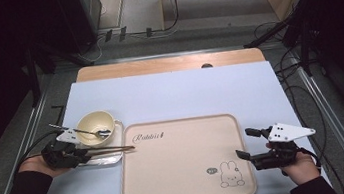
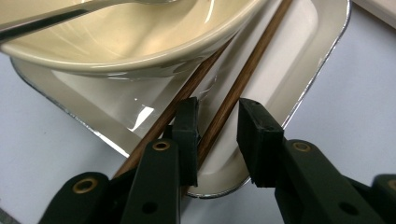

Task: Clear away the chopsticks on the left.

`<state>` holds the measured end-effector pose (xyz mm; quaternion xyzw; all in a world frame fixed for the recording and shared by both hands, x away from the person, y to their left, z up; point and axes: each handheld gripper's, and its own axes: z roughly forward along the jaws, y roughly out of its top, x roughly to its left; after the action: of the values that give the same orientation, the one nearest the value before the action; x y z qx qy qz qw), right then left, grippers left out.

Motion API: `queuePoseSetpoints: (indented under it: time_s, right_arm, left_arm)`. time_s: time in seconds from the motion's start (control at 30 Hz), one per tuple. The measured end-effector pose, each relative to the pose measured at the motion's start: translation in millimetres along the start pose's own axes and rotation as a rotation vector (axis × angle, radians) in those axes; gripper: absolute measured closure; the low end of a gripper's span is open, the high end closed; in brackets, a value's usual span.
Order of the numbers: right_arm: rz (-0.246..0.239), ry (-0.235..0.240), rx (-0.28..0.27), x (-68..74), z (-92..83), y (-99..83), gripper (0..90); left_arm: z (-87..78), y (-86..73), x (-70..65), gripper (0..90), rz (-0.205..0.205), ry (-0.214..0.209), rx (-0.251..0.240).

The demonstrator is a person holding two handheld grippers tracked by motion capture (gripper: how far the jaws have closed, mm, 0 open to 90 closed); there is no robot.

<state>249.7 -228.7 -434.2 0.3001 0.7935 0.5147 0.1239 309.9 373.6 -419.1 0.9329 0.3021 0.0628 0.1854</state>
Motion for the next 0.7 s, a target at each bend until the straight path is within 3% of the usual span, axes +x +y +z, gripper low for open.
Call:
queuePoseSetpoints:
  time_s: [0.03,0.23,0.5,0.7]
  right_arm:
    - [0.002,0.001,0.000,0.0,0.0,0.0,20.8]
    - [0.003,-0.003,-0.002,-0.3,-0.2,0.1,20.8]
    - [0.001,-0.003,-0.004,-0.4,-0.4,0.2,20.8]
    - [0.000,-0.004,-0.006,-0.5,-0.6,0.2,20.8]
  left_arm:
    - [0.5,0.1,0.1,72.8,0.017,-0.008,0.008]
    - [1.9,1.6,-1.0,79.8,0.027,-0.058,0.013]
    - [1.6,6.8,-2.7,84.6,0.053,-0.086,0.043]
    - [-3.3,7.3,-2.2,84.8,0.040,-0.102,0.025]
